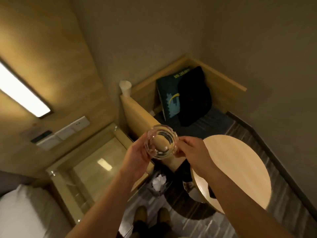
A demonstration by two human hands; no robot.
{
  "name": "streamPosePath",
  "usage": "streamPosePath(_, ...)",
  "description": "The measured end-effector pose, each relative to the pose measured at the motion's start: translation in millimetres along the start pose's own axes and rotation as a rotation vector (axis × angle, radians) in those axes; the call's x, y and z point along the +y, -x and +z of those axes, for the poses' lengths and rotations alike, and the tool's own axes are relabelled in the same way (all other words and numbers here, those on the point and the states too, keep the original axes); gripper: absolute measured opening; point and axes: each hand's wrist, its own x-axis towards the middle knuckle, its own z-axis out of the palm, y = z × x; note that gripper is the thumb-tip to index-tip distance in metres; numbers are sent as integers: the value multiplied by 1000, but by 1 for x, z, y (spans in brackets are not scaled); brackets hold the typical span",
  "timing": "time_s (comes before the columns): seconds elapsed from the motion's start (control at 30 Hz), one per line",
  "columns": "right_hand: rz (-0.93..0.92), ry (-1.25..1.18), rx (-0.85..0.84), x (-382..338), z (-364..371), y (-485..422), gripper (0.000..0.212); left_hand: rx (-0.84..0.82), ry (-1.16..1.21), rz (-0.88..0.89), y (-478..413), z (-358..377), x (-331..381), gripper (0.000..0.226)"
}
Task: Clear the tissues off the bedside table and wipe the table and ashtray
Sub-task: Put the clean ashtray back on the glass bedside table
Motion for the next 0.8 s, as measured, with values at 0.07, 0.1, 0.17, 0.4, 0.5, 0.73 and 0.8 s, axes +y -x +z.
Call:
streamPosePath(0.07,-25,35,-64,-12,15,-15,15,54,-17,49,11,-16,14,35)
streamPosePath(0.1,-47,58,-100,-17,23,-22,14,94,-14,78,16,-25,20,33)
streamPosePath(0.17,-91,98,-189,-27,41,-34,13,178,-16,140,24,-44,29,49)
streamPosePath(0.4,-152,108,-481,-61,119,-58,15,476,-58,227,52,-110,53,32)
streamPosePath(0.5,-155,100,-572,-66,162,-70,17,576,-59,257,68,-140,61,26)
streamPosePath(0.73,-107,123,-711,-67,267,-88,18,721,-82,277,97,-217,78,21)
streamPosePath(0.8,-100,157,-743,-66,295,-91,18,749,-193,274,104,-239,82,29)
